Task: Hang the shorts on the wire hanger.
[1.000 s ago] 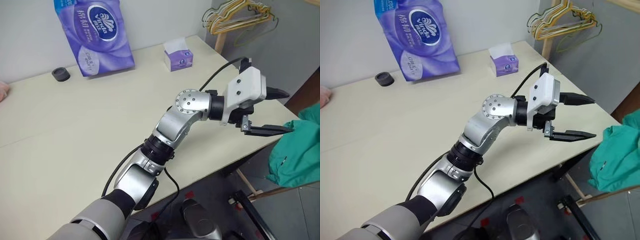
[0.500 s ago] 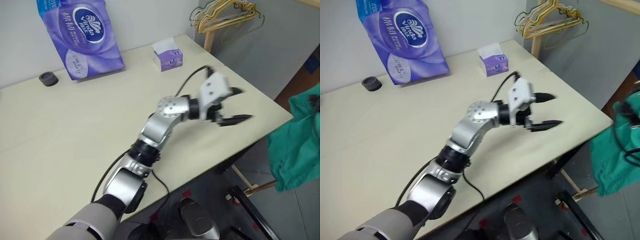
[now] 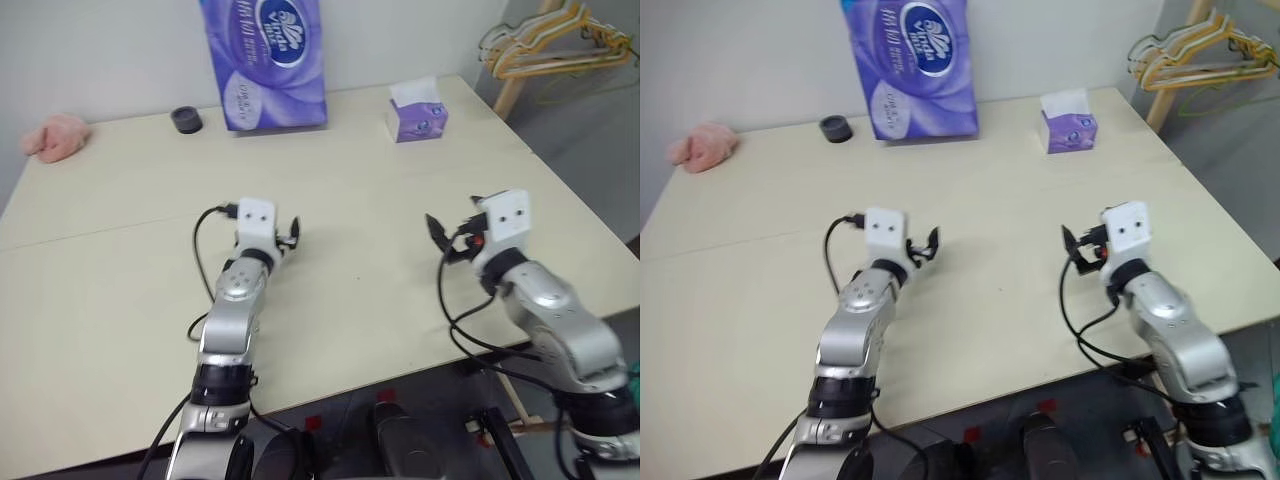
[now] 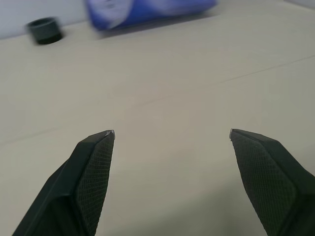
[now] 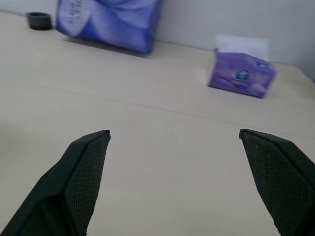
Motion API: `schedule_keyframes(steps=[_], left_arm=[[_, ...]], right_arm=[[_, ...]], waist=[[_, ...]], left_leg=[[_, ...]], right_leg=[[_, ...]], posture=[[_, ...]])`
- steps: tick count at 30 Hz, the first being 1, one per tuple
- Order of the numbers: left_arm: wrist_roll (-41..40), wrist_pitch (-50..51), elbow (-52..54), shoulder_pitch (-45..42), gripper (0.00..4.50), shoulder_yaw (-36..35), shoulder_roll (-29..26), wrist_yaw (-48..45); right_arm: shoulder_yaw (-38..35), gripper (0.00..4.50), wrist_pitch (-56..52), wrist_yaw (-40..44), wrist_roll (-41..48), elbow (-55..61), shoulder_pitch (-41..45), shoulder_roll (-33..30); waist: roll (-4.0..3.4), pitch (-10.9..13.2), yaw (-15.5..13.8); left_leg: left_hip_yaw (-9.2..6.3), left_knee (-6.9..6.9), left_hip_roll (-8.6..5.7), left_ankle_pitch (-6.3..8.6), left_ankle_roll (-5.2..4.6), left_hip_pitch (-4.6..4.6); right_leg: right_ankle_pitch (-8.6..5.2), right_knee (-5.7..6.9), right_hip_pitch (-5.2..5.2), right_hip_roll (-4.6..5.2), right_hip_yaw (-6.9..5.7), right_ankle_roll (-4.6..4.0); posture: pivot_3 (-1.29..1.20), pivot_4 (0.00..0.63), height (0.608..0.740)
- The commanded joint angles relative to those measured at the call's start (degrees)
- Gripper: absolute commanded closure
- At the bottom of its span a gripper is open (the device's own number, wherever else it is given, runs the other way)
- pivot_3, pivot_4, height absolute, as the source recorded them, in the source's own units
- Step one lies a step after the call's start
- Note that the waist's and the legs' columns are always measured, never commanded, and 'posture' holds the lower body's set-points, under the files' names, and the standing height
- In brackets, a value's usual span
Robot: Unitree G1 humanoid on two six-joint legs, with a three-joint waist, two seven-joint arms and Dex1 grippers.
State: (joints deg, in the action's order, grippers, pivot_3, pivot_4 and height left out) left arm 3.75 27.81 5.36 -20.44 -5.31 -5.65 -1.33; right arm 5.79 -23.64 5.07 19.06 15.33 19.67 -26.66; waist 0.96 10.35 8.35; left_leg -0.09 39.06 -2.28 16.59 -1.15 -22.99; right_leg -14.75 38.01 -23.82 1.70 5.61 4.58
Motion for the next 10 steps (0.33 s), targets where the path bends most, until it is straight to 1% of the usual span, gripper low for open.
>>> schedule_keyframes(steps=[1, 3, 7, 10], left_arm=[[0.41, -2.7, 3.11, 1.66, 0.53, -2.06, -0.05, 3.07], [-0.58, -2.54, 2.9, 2.98, 0.53, -3.66, 0.19, 4.0], [-1.84, -3.78, 1.97, 4.37, 0.53, -4.45, 0.0, 3.44], [-3.46, -4.26, 1.47, 4.66, 0.53, -4.49, -0.86, 1.09]], right_arm=[[0.05, 0.02, 4.94, 2.04, -2.57, -3.16, 1.64, 3.29], [0.05, 0.02, 6.54, 2.89, -3.92, -5.86, 1.84, 5.51], [-0.3, 0.02, 8.78, 4.28, -5.96, -9.45, 1.86, 8.43], [-0.04, 0.02, 10.38, 4.96, -7.53, -11.69, 1.46, 10.11]], waist=[[0.22, -0.19, -2.04], [0.4, -0.69, -3.81], [0.66, -1.85, -6.66], [0.84, -2.21, -7.32]], left_leg=[[-0.05, 0.0, 0.0, -0.11, 0.14, 0.0], [-0.12, -0.01, 0.0, -0.18, 0.13, 0.0], [-0.2, -0.02, 0.0, -0.34, 0.32, 0.02], [-0.29, -0.02, -0.01, -0.4, 0.25, 0.03]], right_leg=[[0.04, 0.01, 0.0, 0.0, -0.06, -0.07], [0.13, 0.03, 0.0, 0.0, -0.14, -0.21], [0.23, 0.03, 0.01, -0.02, -0.25, -0.39], [0.33, 0.01, 0.05, -0.02, -0.37, -0.55]], posture=[[-0.03, 0.095, 0.74], [0.0, 0.085, 0.74], [0.04, 0.075, 0.74], [0.05, 0.067, 0.74]])
